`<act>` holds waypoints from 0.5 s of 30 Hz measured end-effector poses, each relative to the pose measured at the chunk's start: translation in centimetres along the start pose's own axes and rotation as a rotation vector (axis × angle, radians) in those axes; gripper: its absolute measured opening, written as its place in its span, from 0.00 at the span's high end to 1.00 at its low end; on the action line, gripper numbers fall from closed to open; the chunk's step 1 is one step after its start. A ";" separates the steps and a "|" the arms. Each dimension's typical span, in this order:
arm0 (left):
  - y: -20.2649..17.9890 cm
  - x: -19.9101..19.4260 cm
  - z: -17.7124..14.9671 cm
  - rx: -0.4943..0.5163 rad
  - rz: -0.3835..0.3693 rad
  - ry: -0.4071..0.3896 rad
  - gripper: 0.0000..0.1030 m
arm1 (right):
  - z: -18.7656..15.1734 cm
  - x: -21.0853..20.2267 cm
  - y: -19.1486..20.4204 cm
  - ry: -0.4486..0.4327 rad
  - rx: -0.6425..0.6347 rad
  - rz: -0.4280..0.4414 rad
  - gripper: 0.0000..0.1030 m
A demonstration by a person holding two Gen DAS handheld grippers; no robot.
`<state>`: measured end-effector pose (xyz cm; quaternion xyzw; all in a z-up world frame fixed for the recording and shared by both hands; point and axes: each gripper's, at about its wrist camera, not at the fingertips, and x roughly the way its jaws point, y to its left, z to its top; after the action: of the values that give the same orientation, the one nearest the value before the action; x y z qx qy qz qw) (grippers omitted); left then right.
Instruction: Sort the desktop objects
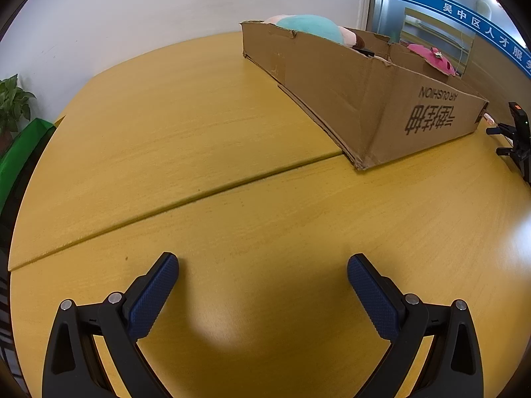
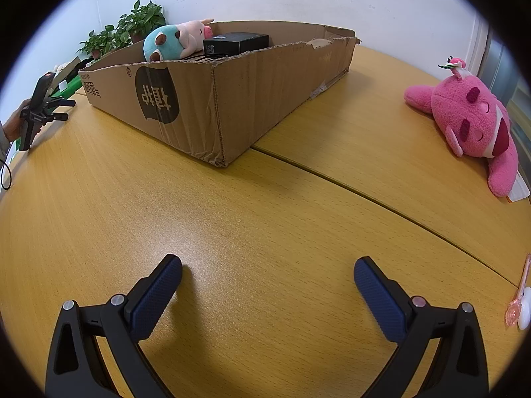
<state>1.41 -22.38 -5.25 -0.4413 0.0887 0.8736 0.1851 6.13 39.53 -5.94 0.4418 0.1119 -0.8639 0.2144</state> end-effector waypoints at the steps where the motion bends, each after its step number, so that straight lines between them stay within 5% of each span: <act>1: -0.1 0.0 -0.1 -0.001 0.003 -0.001 0.00 | 0.0 0.0 0.0 0.000 0.000 0.000 0.00; 15: -0.1 -0.2 -0.2 -0.002 0.004 -0.001 0.00 | 0.0 0.0 -0.1 0.000 -0.002 0.001 0.00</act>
<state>1.65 -22.42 -5.22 -0.4410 0.0886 0.8742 0.1831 6.07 39.59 -5.96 0.4415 0.1124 -0.8638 0.2152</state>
